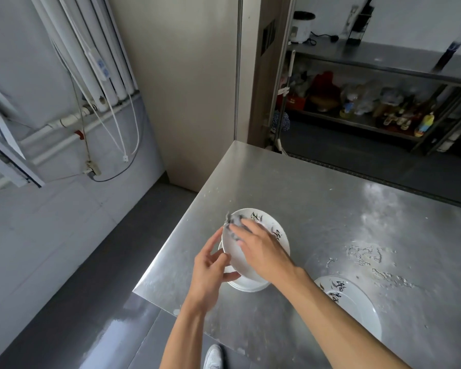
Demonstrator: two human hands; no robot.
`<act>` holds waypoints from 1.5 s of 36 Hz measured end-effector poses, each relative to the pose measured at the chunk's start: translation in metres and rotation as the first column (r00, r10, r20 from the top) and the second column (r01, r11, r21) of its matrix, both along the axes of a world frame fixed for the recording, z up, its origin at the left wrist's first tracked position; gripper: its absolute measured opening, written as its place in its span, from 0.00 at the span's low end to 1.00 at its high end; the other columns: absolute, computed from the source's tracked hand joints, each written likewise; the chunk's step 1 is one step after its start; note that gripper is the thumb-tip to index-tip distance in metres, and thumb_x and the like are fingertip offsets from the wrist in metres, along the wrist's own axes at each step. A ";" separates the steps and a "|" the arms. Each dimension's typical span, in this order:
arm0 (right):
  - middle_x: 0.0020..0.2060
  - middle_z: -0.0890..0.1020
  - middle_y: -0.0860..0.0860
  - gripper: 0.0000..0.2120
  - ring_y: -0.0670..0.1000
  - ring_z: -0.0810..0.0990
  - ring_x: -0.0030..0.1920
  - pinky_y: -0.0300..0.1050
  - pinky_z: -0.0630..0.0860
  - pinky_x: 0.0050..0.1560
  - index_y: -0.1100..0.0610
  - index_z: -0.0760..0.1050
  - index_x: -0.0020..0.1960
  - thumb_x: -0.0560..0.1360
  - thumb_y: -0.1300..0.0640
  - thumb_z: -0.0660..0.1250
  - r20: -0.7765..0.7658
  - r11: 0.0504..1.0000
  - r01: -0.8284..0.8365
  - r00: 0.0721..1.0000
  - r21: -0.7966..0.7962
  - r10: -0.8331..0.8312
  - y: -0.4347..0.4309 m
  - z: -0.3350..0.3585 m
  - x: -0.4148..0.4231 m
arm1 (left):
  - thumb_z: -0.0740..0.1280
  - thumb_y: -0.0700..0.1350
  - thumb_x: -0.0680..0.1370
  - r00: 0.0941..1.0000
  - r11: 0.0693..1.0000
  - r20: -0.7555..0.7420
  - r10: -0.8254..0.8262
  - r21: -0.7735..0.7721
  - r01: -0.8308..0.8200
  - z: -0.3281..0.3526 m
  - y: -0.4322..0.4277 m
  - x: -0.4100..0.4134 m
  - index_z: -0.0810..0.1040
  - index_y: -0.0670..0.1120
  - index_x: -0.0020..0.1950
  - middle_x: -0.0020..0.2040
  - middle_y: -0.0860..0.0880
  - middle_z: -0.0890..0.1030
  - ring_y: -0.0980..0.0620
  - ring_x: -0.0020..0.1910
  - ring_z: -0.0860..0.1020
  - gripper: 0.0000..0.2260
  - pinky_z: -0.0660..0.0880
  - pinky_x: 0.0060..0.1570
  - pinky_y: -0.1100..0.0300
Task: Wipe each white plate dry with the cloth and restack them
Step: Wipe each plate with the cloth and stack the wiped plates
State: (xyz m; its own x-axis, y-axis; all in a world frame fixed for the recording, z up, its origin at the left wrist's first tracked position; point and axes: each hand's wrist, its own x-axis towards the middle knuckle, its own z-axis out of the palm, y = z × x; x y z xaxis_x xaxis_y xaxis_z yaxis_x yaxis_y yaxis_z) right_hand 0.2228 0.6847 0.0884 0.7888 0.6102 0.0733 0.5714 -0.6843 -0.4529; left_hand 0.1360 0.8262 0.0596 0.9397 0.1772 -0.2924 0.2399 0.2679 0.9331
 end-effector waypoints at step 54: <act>0.50 0.76 0.48 0.11 0.52 0.75 0.42 0.43 0.68 0.30 0.53 0.77 0.47 0.70 0.63 0.76 0.421 0.991 0.126 0.898 0.032 -0.128 -0.041 -0.014 -0.018 | 0.67 0.53 0.84 0.982 0.781 -0.066 0.176 0.616 -0.099 -0.002 0.025 -0.008 0.77 0.53 0.72 0.69 0.55 0.77 0.51 0.67 0.78 0.17 0.76 0.67 0.48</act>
State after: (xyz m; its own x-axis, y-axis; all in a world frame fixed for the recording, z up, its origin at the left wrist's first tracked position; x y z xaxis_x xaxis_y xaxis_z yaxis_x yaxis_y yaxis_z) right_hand 0.2049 0.6440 0.0744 0.7544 0.5059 0.4182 0.6178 -0.7625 -0.1920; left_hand 0.1279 0.8509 0.0580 0.8588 0.4790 -0.1819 0.3582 -0.3074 0.8816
